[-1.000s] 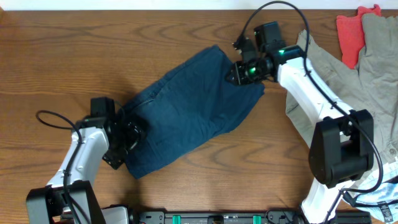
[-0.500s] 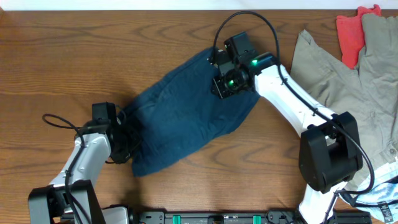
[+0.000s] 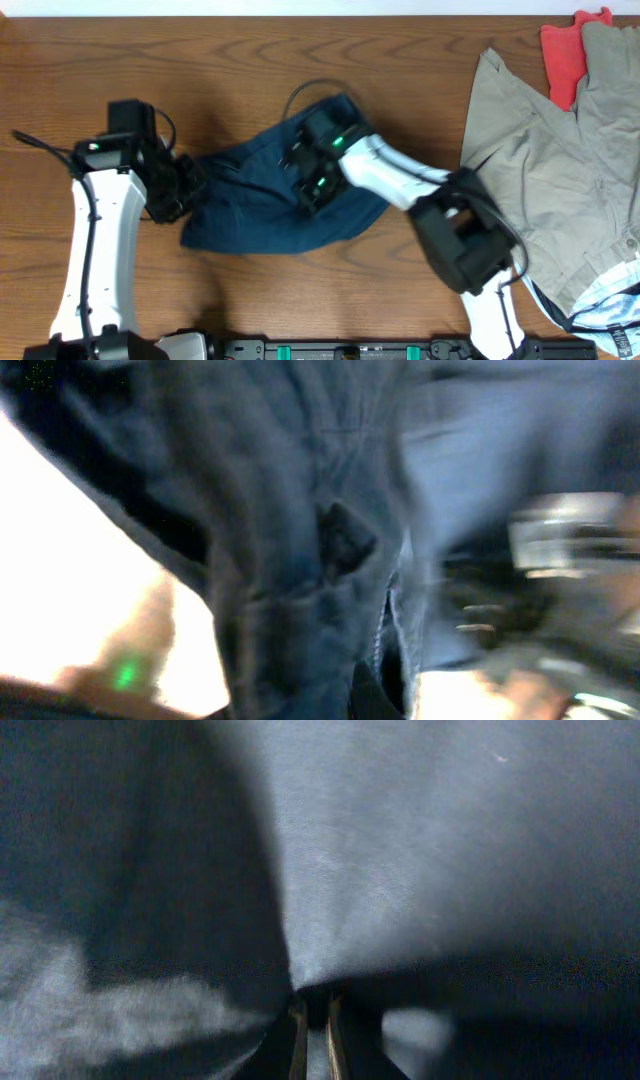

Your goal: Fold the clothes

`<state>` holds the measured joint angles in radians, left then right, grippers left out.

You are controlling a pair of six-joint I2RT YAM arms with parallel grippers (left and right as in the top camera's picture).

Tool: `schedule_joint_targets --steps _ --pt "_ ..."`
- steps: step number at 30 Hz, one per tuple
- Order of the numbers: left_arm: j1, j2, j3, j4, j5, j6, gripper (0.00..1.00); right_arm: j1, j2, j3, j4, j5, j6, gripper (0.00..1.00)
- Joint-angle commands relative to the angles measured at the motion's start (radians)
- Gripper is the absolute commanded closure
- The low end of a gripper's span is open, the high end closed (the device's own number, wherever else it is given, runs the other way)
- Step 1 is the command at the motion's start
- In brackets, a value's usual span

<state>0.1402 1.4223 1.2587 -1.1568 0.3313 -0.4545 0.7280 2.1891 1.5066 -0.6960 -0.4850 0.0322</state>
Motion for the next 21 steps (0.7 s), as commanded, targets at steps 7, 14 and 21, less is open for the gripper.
schedule_joint_targets --steps 7,14,21 --pt "-0.002 -0.038 0.089 -0.031 0.102 0.017 0.94 0.135 0.051 0.019 0.100 0.082 0.058 0.81" --pt "-0.002 -0.038 0.088 -0.036 0.066 0.055 0.94 -0.016 -0.114 0.095 -0.032 0.261 0.068 0.76" --pt "-0.002 -0.038 0.088 -0.035 0.069 0.054 0.94 -0.226 -0.194 0.092 -0.177 0.381 0.063 0.76"
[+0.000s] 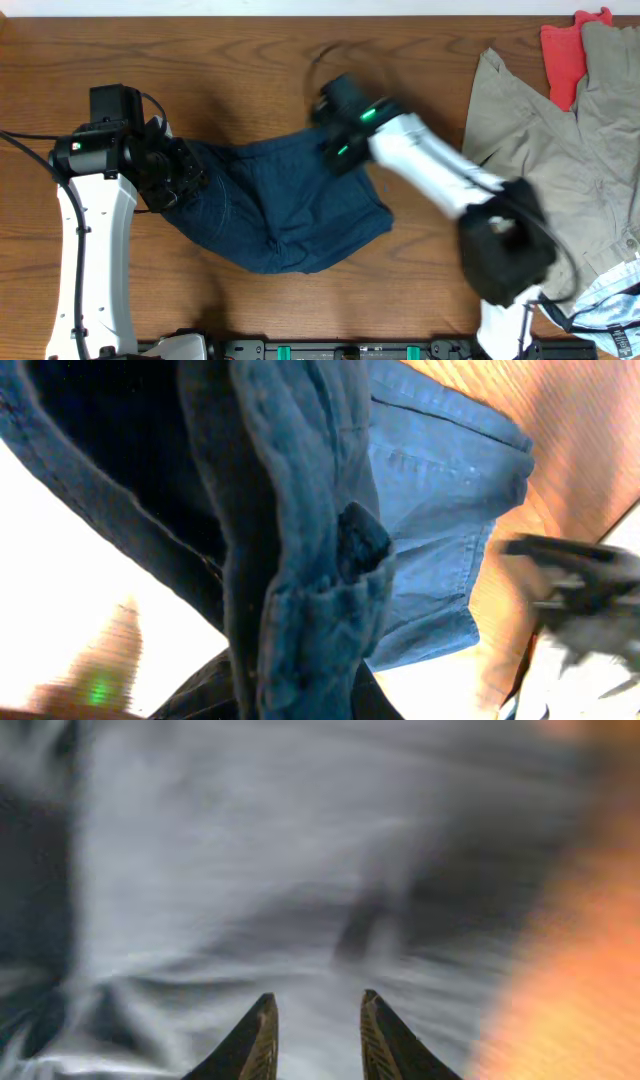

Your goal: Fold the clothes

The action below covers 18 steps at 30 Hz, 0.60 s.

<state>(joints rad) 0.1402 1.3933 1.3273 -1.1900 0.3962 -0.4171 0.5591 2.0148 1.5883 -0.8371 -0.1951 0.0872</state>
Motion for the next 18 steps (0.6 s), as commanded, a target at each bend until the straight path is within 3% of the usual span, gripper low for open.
schedule_joint_targets --steps 1,4,11,18 --pt "-0.002 -0.009 0.019 -0.003 0.004 0.016 0.94 -0.084 -0.015 0.001 -0.052 0.090 0.009 0.76" --pt "-0.005 -0.009 0.019 -0.002 0.013 0.012 0.94 -0.136 -0.006 -0.047 -0.064 0.090 0.009 0.82" --pt "-0.103 -0.008 0.019 0.044 0.031 -0.040 0.94 -0.146 0.000 -0.191 -0.026 0.085 0.010 0.82" --pt "-0.277 -0.003 0.019 0.160 0.030 -0.216 0.94 -0.097 0.000 -0.312 0.032 0.021 0.033 0.82"
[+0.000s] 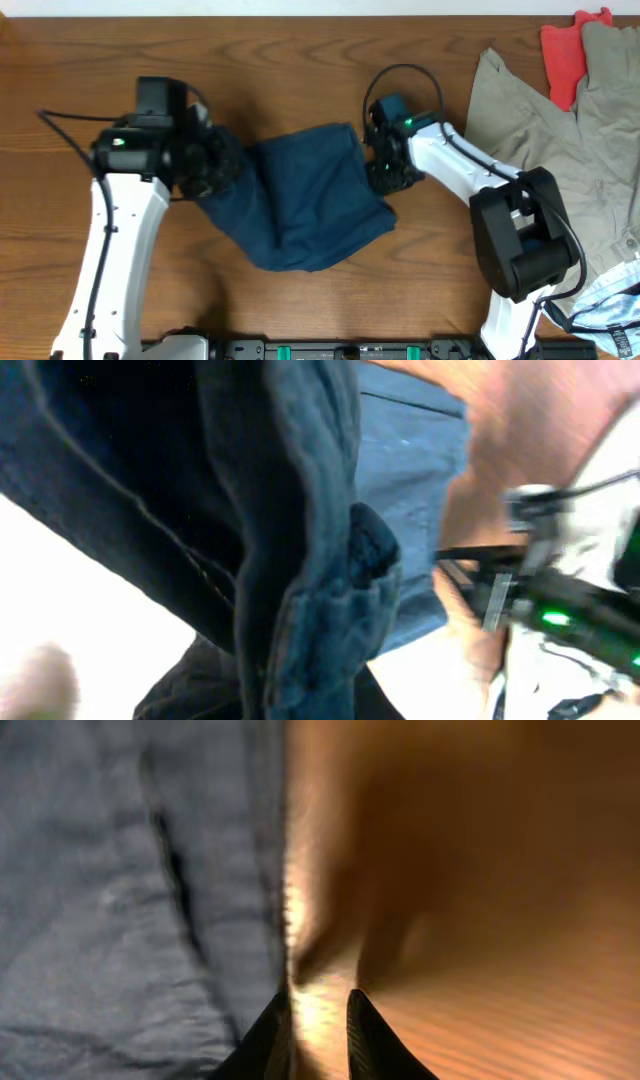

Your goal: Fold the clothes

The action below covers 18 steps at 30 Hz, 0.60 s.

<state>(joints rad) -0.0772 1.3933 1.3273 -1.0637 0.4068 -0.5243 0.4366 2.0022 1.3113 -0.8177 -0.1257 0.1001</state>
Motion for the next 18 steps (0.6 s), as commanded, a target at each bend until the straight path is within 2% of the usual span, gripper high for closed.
schedule_joint_targets --steps 1,10,13,14,18 --pt "-0.092 0.000 0.019 0.062 0.019 -0.132 0.94 0.032 0.012 -0.048 0.019 -0.063 0.020 0.82" --pt "-0.334 0.102 0.019 0.232 -0.060 -0.241 0.92 0.077 0.012 -0.082 0.013 -0.065 0.061 0.80" --pt "-0.389 0.143 0.019 0.289 -0.060 -0.240 0.65 0.068 0.011 -0.080 0.003 -0.057 0.069 0.74" --pt "-0.396 0.152 0.019 0.298 -0.060 -0.235 0.62 0.055 0.008 -0.074 -0.012 -0.030 0.085 0.72" --pt "-0.362 0.146 0.019 0.303 -0.060 -0.154 0.62 -0.009 -0.016 -0.041 -0.089 0.127 0.133 0.66"
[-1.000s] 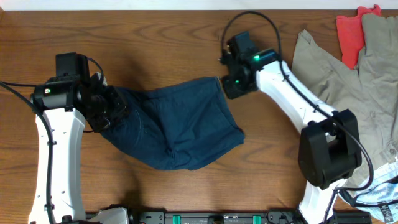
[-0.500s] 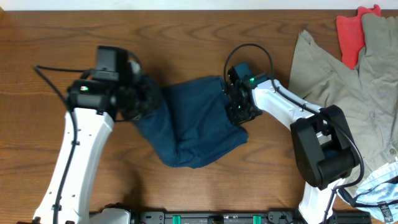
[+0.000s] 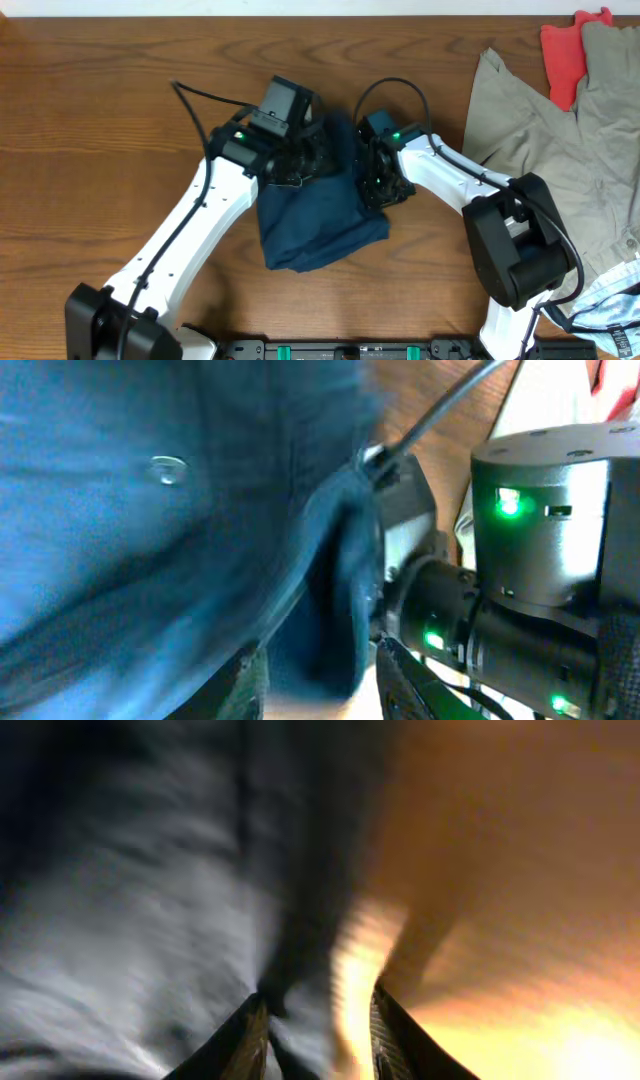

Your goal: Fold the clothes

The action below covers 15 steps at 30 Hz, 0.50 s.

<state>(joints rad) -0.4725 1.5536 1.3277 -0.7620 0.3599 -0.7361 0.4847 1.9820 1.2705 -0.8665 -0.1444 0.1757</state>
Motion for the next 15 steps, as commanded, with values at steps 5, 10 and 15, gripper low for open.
schedule_joint_targets --steps 5,10,15 --pt "0.132 -0.043 0.019 -0.041 -0.014 0.167 0.62 -0.181 -0.067 0.046 -0.111 0.285 0.060 0.61" --pt "0.240 -0.037 0.018 -0.114 -0.053 0.205 0.55 -0.295 -0.183 0.072 -0.112 0.177 0.020 0.60" --pt "0.287 0.013 0.003 -0.141 -0.137 0.205 0.34 -0.312 -0.291 0.072 -0.043 -0.314 -0.163 0.60"
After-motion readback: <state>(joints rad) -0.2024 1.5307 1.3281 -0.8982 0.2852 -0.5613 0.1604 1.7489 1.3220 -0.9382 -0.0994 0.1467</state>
